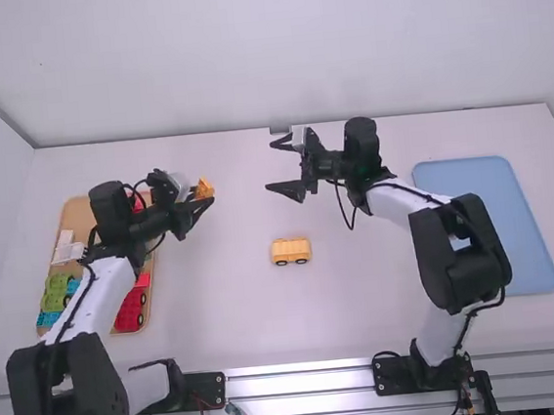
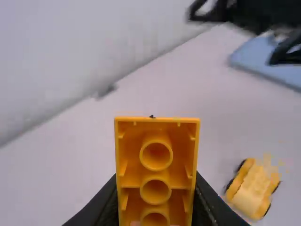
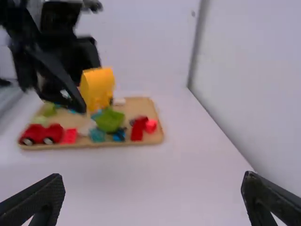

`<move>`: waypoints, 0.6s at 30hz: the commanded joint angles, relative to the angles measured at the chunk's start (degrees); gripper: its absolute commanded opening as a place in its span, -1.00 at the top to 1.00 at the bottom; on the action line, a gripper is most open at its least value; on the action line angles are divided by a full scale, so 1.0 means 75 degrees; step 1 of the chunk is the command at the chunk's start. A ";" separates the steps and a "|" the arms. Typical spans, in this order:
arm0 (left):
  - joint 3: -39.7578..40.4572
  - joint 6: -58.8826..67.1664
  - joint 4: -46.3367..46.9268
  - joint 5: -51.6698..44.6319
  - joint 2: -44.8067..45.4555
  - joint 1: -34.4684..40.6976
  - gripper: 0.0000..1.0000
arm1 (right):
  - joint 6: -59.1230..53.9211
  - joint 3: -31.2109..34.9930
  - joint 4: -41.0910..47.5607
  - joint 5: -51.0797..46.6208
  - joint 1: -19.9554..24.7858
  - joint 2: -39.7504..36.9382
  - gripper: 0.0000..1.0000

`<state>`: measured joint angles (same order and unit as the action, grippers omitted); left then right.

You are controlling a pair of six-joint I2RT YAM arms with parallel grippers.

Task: Assemble lego blocks to make yellow taxi

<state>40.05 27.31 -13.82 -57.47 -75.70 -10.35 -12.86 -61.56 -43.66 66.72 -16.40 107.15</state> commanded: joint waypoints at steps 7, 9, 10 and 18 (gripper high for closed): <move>-0.0105 -0.2757 -0.4130 -0.2943 -0.1696 0.0991 0.96 | 0.2349 -0.0157 -0.1448 0.1384 -0.0460 0.0425 -0.93; -0.0032 -0.3203 -0.4712 -0.2943 -0.1985 0.1116 0.96 | 0.2422 -0.0163 -0.1562 0.1387 -0.0568 0.0428 -0.89; 0.0023 -0.3518 -0.5100 -0.2955 -0.2159 0.1198 0.96 | 0.2515 -0.0163 -0.1565 0.1338 -0.0632 0.0428 -0.84; 0.0259 -0.4610 -0.6764 -0.2990 -0.2798 0.1655 0.96 | 0.2544 -0.0160 -0.1603 0.1329 -0.0720 0.0428 -0.45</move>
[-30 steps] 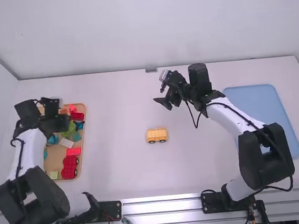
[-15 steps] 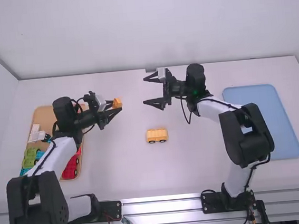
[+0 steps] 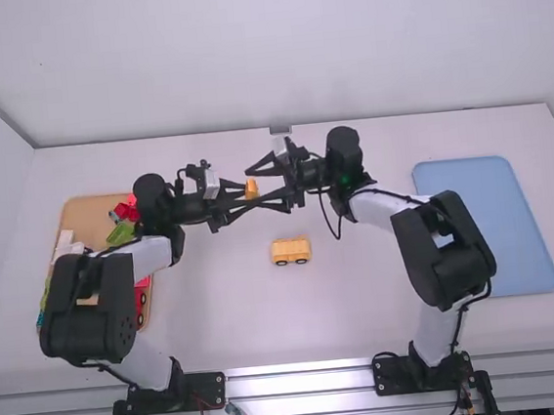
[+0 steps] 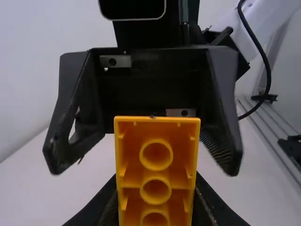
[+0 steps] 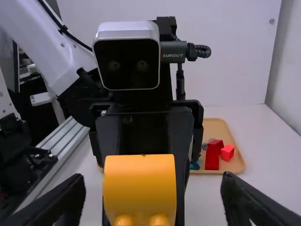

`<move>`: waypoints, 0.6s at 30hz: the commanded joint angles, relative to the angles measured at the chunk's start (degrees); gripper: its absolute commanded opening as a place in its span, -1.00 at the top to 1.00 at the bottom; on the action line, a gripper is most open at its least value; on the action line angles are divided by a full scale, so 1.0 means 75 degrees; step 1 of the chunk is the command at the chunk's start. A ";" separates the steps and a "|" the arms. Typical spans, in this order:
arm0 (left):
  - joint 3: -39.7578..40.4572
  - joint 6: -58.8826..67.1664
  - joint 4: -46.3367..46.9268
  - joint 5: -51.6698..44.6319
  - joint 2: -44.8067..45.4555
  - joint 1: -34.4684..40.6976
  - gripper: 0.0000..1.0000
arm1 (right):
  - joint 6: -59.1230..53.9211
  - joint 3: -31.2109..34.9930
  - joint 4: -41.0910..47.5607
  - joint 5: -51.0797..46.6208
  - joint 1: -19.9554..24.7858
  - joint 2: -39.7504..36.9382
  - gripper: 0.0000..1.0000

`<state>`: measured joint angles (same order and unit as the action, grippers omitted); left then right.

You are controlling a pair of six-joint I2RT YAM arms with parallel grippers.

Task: Assemble lego blocks to make yellow taxi

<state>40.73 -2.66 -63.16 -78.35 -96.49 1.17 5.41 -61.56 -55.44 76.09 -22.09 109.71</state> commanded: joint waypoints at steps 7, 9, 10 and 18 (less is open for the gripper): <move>0.0163 -0.0589 -0.0117 -0.0012 -0.0023 0.0195 0.96 | 0.0111 -0.0160 -0.0003 0.0079 0.0038 0.0087 0.03; 0.0160 -0.0589 -0.0119 -0.0015 -0.0023 0.0178 0.95 | 0.0108 -0.0160 0.0003 0.0082 0.0035 0.0087 0.16; 0.0163 -0.0586 -0.0082 -0.0009 -0.0023 0.0178 0.95 | 0.0105 -0.0160 0.0023 0.0082 0.0035 0.0087 0.25; 0.0160 -0.0589 0.0029 0.0189 -0.0023 0.0137 -0.98 | 0.0108 -0.0160 0.0020 0.0047 0.0041 0.0085 0.67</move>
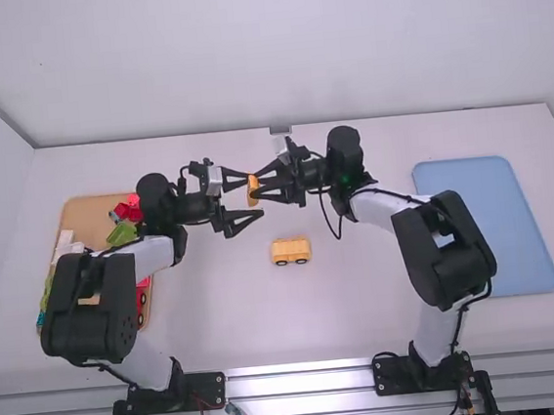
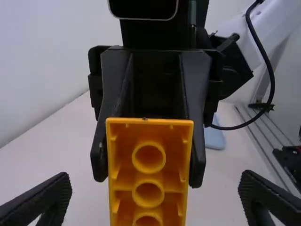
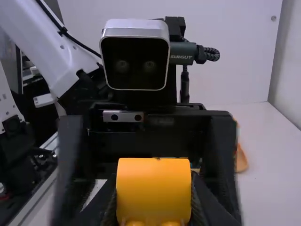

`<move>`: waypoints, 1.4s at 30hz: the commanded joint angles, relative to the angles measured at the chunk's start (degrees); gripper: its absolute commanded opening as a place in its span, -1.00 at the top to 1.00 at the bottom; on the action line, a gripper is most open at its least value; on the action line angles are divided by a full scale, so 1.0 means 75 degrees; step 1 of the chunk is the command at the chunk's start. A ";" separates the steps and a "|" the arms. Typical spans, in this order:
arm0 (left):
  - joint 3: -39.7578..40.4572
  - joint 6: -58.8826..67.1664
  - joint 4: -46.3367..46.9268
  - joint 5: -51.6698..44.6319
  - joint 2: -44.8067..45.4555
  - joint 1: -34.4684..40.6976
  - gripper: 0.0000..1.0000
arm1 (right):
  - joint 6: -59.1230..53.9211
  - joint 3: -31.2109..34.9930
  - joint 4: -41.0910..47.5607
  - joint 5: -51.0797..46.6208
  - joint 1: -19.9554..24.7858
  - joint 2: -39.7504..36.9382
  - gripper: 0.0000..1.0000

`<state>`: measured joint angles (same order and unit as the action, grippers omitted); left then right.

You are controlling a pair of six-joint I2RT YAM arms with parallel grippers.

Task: Assemble lego blocks to make yellow taxi

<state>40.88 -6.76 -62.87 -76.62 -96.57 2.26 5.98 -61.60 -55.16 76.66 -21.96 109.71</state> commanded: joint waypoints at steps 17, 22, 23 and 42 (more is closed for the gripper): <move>0.0184 0.1457 0.5286 0.6309 0.0659 -0.1154 -0.98 | -0.4619 -0.2649 0.8941 -0.5336 -0.0965 -0.0026 1.00; 0.0178 0.1247 0.5782 0.6901 0.1623 -0.2130 -0.98 | -0.5534 -0.3369 1.0430 -0.6985 -0.1807 0.0082 1.00; 0.0163 0.1306 0.5875 0.7055 0.1813 -0.2256 -0.98 | -0.5633 -0.3445 1.0553 -0.7195 -0.1926 0.0152 1.00; -0.1285 0.1192 0.6916 0.8163 0.6857 -0.3322 -0.98 | -0.6470 -0.5942 1.3621 -0.9256 -0.3389 0.3019 1.00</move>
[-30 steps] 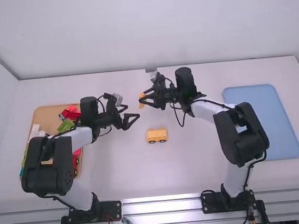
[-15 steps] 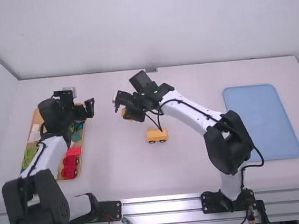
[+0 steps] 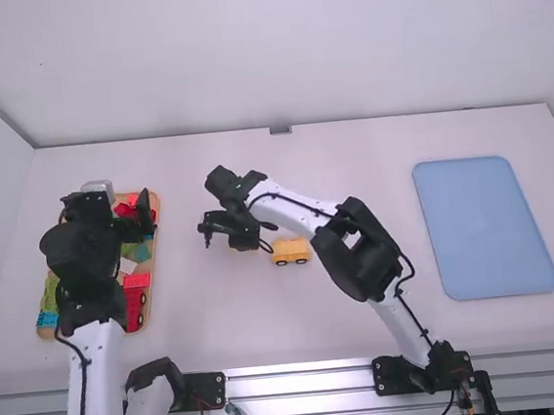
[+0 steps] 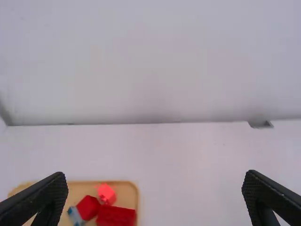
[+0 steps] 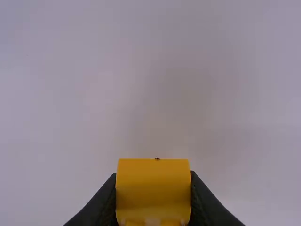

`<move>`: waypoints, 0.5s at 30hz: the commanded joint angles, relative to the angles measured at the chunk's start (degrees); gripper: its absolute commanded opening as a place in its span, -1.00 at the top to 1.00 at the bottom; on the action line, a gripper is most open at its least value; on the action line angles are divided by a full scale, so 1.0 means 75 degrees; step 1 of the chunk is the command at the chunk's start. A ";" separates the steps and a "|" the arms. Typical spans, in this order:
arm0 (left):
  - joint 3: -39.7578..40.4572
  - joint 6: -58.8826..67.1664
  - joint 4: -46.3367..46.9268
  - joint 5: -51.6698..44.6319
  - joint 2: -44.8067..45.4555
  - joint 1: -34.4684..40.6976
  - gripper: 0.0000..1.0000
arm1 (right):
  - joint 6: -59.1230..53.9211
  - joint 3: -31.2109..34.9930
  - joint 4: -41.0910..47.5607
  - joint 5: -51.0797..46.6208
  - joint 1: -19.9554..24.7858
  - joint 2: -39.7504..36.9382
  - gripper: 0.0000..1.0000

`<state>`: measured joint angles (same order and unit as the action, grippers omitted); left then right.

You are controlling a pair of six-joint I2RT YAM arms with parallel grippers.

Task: Assemble lego blocks to make yellow taxi

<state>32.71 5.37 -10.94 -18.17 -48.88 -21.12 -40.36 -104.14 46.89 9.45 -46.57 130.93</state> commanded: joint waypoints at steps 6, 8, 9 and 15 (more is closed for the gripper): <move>-0.0632 -0.0408 -0.0003 0.0367 0.1416 -0.0370 -0.98 | -0.0484 -0.0271 0.0137 -0.0306 -0.0256 0.0245 1.00; -0.0737 -0.0405 -0.0003 0.0370 0.1609 -0.0370 -0.98 | -0.0481 -0.0262 0.0137 -0.0256 -0.0236 0.0268 1.00; -0.0778 -0.0405 -0.0006 0.0370 0.1673 -0.0370 -0.98 | -0.0484 -0.0262 0.0117 -0.0245 -0.0227 0.0315 1.00; -0.0848 -0.0405 -0.0009 0.0347 0.1699 -0.0297 -0.98 | -0.0402 -0.0262 -0.0009 -0.0248 -0.0224 0.0691 1.00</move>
<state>26.94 2.72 -10.90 -15.79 -36.47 -23.49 -43.42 -105.06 46.46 7.53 -48.16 133.75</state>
